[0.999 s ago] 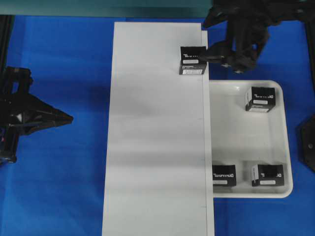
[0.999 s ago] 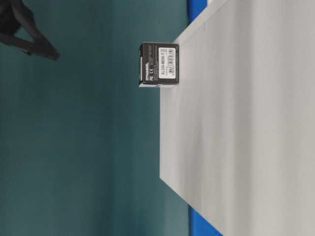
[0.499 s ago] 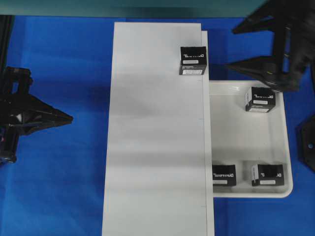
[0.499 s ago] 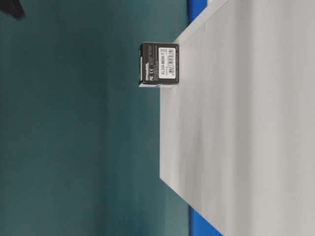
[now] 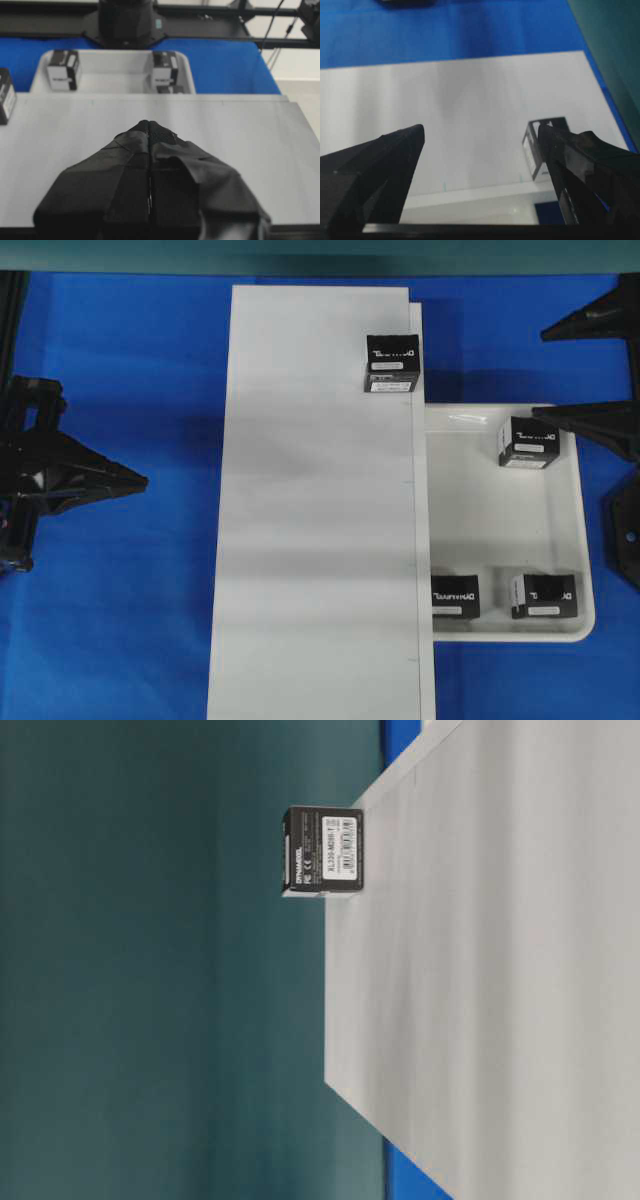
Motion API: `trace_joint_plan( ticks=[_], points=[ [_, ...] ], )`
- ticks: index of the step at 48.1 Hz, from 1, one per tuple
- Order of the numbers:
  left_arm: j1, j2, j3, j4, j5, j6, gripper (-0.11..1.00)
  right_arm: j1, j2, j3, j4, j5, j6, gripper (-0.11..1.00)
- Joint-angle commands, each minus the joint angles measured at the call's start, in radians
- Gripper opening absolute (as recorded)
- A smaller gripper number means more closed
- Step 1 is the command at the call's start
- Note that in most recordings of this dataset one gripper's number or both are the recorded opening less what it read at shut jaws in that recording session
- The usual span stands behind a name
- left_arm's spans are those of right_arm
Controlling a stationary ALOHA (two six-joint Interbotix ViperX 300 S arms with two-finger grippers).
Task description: Place the box from the white plastic tray onto the white base.
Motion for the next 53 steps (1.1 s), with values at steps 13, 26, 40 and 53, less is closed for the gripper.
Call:
trace_joint_plan(
  ticks=[13,26,40,53],
  points=[
    [-0.002,0.009,-0.018,0.002,-0.006,0.000,-0.07,0.012,-0.038,0.021,0.009,-0.011,0.005,0.99],
    [-0.002,0.011,-0.018,0.000,-0.006,0.000,-0.07,0.018,-0.061,0.048,0.009,-0.009,0.086,0.99],
    [-0.002,0.011,-0.018,0.002,-0.006,0.000,-0.07,0.054,-0.083,0.067,0.009,-0.011,0.109,0.99],
    [-0.002,0.011,-0.020,0.002,-0.006,-0.002,-0.07,0.064,-0.086,0.084,0.011,-0.011,0.130,0.99]
  ],
)
